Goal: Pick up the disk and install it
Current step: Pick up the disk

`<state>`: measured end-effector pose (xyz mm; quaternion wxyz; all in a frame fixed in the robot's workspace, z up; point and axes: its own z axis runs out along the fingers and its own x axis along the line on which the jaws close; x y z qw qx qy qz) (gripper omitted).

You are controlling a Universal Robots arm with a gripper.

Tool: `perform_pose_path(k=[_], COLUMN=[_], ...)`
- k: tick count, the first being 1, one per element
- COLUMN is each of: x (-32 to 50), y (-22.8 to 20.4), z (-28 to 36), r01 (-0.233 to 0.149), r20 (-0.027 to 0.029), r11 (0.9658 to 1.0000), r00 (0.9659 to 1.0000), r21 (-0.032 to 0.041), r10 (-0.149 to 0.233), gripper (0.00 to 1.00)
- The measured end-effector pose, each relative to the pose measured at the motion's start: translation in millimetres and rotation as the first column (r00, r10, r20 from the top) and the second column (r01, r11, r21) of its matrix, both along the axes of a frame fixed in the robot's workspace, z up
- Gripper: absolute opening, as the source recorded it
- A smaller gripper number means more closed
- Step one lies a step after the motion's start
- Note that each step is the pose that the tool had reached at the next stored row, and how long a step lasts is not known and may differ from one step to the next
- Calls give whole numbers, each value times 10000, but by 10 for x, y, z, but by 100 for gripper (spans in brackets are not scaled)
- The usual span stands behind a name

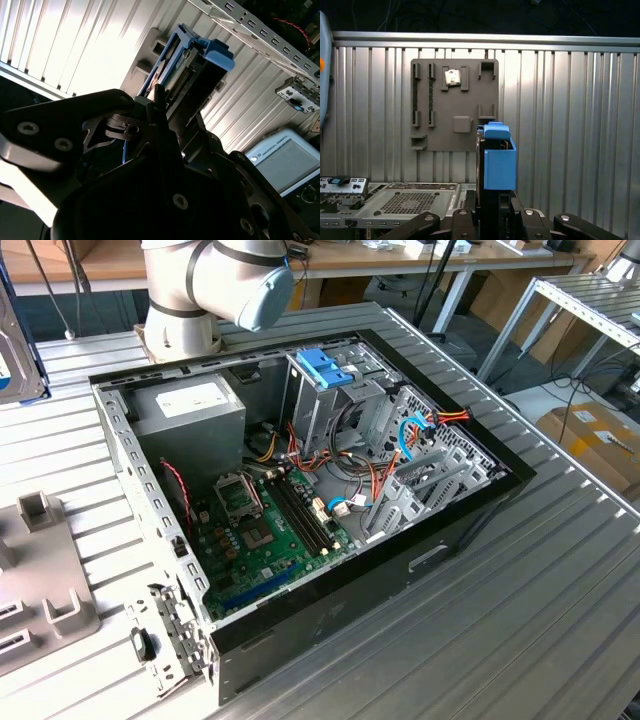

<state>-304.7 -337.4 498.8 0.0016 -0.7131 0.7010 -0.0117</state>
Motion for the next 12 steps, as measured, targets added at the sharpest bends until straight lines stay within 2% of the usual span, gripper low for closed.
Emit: perform_pose_path(k=[6, 12], x=[173, 445], y=[3, 10], z=[0, 0], r01=[0, 0], r20=[0, 0], r11=[10000, 10000], r00=[10000, 10000], r21=[0, 0], r10=[0, 0], gripper=[35, 35])
